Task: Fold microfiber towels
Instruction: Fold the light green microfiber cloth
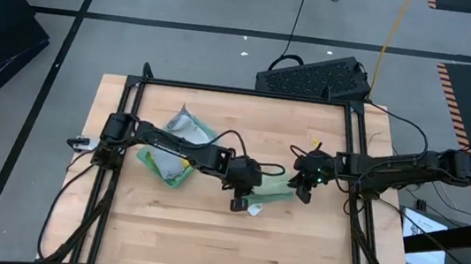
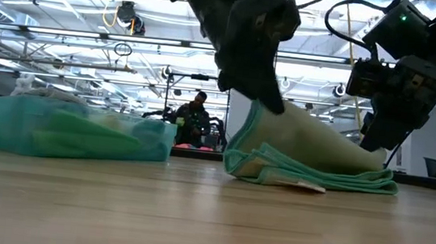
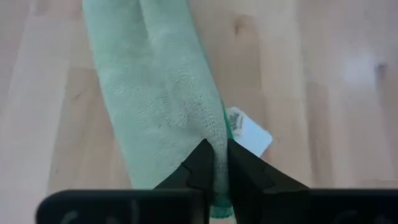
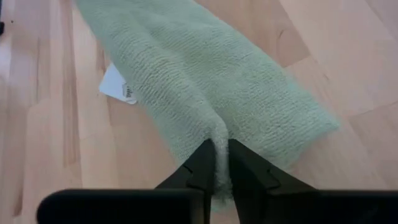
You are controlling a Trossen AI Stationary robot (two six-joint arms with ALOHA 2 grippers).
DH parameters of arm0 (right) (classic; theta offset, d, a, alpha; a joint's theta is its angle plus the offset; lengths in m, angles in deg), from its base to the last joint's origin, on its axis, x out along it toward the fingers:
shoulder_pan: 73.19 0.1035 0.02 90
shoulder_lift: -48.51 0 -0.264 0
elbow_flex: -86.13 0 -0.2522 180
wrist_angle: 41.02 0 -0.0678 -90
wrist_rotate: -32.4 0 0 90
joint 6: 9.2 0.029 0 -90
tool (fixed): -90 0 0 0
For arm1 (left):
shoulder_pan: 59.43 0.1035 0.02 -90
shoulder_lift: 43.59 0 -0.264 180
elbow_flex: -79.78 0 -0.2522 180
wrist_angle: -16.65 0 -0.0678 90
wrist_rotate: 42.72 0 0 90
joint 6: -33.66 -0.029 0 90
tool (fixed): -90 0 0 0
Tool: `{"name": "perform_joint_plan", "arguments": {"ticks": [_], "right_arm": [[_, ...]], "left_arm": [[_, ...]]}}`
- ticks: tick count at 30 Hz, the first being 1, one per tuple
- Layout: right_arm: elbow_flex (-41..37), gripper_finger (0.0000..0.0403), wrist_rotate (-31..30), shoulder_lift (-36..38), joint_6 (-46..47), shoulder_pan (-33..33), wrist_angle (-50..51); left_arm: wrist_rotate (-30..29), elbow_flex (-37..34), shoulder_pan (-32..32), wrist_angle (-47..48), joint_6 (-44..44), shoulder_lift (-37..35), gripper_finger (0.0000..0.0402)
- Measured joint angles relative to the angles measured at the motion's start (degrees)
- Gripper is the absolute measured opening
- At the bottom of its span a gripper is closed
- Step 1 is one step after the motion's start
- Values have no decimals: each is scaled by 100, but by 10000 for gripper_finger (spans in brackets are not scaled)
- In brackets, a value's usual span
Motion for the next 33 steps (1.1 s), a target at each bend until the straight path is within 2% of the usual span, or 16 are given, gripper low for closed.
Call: {"name": "perform_joint_plan", "arguments": {"ticks": [6,9,11,14,19,23,28,33], "right_arm": [[-9,87,10,0,35,-7,12],[-9,115,170,0,96,-7,6],[-9,132,305,0,195,-7,-1],[-9,152,366,102,351,-7,3],[-9,168,457,483,589,-7,42],[-9,167,466,919,732,-7,106],[-9,162,472,1365,901,-7,251],[-9,147,645,1634,1302,-7,231]], "left_arm": [[187,0,33,25,338,-3,100],[632,-2,175,-35,895,-131,132],[870,-1,269,-311,1289,-269,143],[759,3,319,-798,1782,-354,145],[-514,9,208,-1065,2125,-221,124],[-1138,-6,79,-1101,2434,-131,88],[-1569,-34,-207,-1079,2600,-133,37],[-2002,-651,-402,-2070,2642,-133,5]]}}
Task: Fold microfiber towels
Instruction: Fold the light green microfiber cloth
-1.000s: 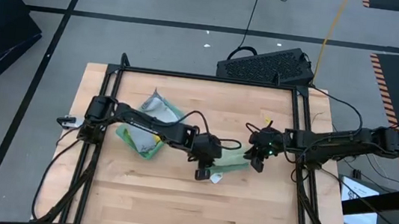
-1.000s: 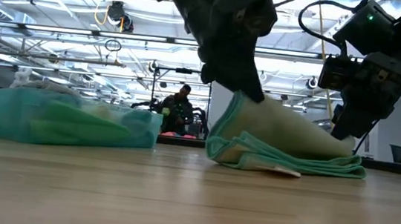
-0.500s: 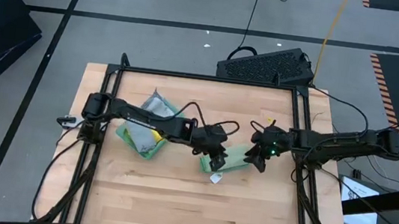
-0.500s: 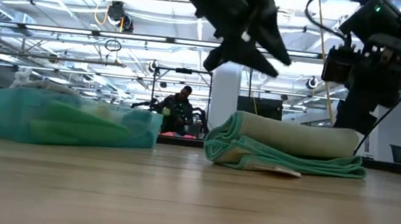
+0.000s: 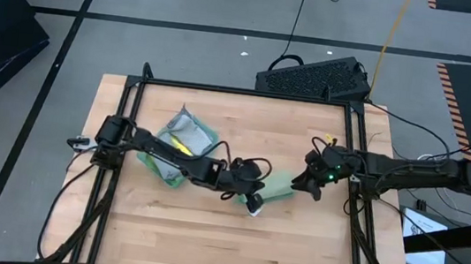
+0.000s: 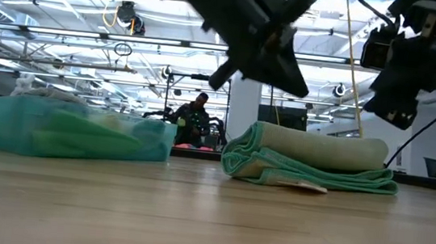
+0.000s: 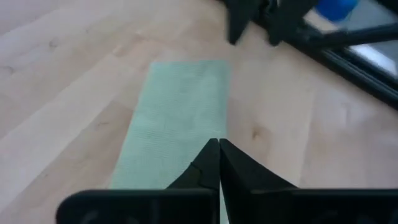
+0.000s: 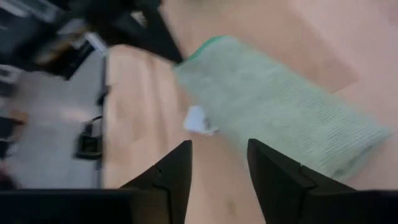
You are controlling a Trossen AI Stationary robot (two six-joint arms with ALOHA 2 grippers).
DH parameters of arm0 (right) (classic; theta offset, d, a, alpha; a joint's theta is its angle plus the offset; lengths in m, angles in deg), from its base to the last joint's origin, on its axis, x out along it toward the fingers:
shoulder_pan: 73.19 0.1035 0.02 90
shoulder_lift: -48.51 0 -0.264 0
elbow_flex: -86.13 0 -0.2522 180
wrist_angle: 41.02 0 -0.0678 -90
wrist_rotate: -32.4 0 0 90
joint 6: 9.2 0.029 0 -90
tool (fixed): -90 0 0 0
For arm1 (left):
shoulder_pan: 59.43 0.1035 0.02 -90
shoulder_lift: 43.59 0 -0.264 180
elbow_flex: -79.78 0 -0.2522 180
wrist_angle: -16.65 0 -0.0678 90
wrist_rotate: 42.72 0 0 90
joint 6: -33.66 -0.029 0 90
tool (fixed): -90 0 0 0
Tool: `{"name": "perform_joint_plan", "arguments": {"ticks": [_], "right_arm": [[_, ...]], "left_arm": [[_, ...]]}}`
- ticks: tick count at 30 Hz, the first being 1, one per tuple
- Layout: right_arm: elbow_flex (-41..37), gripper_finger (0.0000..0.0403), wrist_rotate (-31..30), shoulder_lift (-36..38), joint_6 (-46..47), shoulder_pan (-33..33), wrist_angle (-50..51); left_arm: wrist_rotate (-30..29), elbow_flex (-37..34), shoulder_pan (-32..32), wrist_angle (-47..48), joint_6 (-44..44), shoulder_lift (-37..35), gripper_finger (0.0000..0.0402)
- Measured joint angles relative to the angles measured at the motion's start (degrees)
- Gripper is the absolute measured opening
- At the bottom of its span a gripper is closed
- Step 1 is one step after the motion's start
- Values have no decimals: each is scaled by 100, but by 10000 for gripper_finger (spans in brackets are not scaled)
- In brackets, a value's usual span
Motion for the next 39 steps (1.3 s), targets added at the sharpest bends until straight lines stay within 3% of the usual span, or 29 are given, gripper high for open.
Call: {"name": "perform_joint_plan", "arguments": {"ticks": [4,9,15,22,32,39], "right_arm": [[2,125,541,205,447,0,80],[2,80,360,352,139,37,28],[-463,7,75,221,-699,37,-1589],[-1681,2,-667,-229,-264,37,-4065],[-1938,1,-702,-1547,-907,37,-4726],[-1906,0,-824,-2577,-1205,39,-4715]], "left_arm": [[-272,-757,42,-1513,-53,65,6],[-281,-1126,183,-2349,-427,76,19],[-278,-1126,98,-2884,-469,70,4],[-210,-1124,-62,-2592,-600,184,18],[436,-1133,-46,-2674,-294,998,3],[1200,-1135,102,-2665,-303,781,26]]}}
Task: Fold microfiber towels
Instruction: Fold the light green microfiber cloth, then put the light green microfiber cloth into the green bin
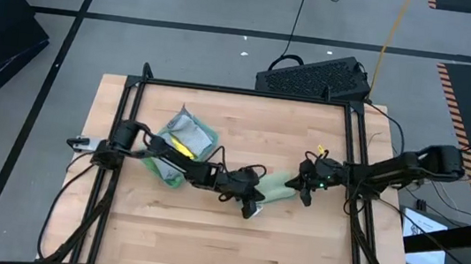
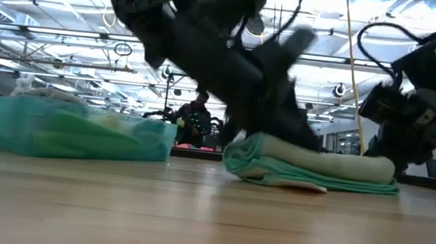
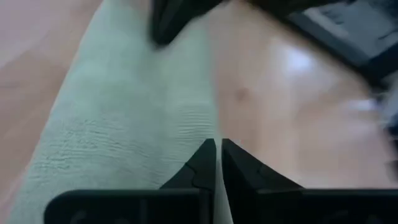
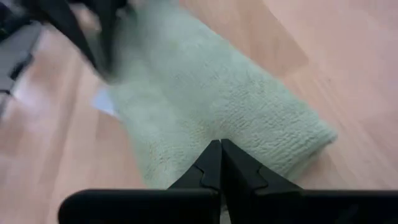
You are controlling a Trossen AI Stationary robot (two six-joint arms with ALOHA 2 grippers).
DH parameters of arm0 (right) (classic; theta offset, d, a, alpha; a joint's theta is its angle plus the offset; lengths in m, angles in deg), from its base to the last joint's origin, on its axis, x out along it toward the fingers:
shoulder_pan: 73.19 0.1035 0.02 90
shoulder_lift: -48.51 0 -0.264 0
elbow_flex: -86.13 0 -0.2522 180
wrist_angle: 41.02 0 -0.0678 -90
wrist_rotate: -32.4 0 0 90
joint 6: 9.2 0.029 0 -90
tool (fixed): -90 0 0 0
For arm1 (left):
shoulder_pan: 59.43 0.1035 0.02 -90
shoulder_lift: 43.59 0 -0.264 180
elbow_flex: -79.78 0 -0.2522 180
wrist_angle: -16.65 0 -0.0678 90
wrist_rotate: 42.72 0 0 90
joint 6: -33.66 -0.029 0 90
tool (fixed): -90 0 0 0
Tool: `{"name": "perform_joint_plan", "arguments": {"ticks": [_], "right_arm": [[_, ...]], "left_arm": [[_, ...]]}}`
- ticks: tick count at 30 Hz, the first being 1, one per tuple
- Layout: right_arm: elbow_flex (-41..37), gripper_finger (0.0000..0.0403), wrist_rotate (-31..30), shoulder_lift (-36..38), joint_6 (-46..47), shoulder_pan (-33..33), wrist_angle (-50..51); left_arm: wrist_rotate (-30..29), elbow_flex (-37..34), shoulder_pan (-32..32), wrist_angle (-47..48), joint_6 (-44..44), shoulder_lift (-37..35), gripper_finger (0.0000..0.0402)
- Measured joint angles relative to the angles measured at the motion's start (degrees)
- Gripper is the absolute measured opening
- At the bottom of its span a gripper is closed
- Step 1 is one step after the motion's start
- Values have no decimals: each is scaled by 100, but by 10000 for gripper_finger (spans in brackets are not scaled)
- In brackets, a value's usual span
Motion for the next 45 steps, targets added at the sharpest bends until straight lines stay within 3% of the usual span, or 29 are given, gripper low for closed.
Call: {"name": "perform_joint_plan", "arguments": {"ticks": [5,11,13,19,24,31,37,39,42,45], "right_arm": [[16,0,15,-532,-42,-2,-127],[0,0,117,-408,384,-2,-487],[27,0,181,-249,583,-2,-484],[69,0,570,373,1131,-2,-374],[408,0,815,916,1236,-2,448],[1341,0,805,1362,555,-35,2344],[2085,0,815,1359,77,-300,3267],[2242,0,809,1378,-1,-447,3577],[2416,0,804,1350,-21,-695,3816],[2437,0,802,1367,159,-961,3950]], "left_arm": [[416,6,228,438,250,-664,44],[-483,20,506,797,-532,-1304,85],[-500,18,635,1023,-606,-1287,110],[274,-15,957,1929,-356,-935,194],[1046,9,1007,1936,-163,-880,225],[1166,9,1129,2287,-87,-688,230],[2060,7,1199,2022,136,-378,230],[2116,22,1160,2021,85,-284,227],[2081,22,1106,2026,-219,-271,199],[1878,17,1051,2040,-804,-260,143]]}}
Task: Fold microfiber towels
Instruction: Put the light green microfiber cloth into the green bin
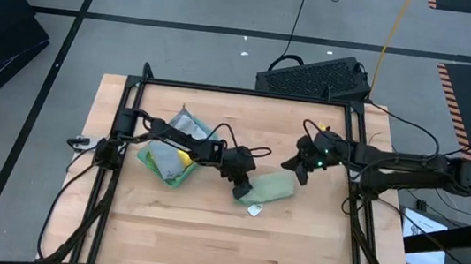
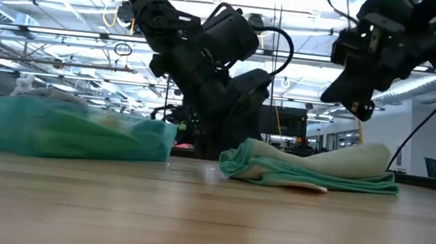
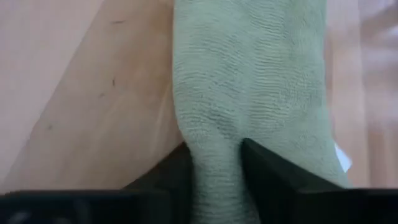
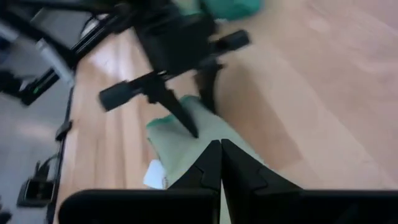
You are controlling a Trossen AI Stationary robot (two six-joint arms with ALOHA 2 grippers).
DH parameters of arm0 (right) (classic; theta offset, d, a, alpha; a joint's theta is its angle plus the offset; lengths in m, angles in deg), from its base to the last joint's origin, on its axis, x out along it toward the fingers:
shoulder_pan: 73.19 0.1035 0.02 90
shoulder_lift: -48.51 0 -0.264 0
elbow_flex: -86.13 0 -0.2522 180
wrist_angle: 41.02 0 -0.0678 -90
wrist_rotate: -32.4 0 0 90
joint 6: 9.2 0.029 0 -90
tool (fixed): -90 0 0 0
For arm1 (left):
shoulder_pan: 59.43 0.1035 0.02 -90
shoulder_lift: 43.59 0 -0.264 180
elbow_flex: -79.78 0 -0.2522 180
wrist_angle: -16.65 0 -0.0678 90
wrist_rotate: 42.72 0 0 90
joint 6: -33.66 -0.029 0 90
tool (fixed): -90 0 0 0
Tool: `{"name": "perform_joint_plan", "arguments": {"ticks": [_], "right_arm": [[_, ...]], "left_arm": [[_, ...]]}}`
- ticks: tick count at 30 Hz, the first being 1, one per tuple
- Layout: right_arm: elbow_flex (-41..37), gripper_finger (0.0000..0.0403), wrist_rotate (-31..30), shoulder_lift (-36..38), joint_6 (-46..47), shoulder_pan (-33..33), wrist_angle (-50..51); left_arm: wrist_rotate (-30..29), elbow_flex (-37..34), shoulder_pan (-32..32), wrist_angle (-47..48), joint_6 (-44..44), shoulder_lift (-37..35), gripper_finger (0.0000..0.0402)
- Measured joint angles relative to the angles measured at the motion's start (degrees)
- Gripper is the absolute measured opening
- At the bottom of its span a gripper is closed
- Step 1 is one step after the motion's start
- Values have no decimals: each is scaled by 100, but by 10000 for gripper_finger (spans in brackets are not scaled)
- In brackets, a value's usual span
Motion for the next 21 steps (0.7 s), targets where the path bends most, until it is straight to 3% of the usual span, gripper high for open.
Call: {"name": "perform_joint_plan", "arguments": {"ticks": [4,6,10,14,21], "right_arm": [[0,8,0,3,464,-367,390],[0,21,137,-1,638,-566,600],[0,68,732,2,777,-920,731],[0,138,878,3,679,-1153,723],[39,244,1400,-318,29,-1458,377]], "left_arm": [[12,-3,-45,-111,-538,21,42],[11,-6,-55,-160,-608,21,17],[-382,67,-62,54,-877,-197,22],[-909,197,-61,192,-1122,-532,11],[-1019,510,-50,620,-1860,-722,16]]}}
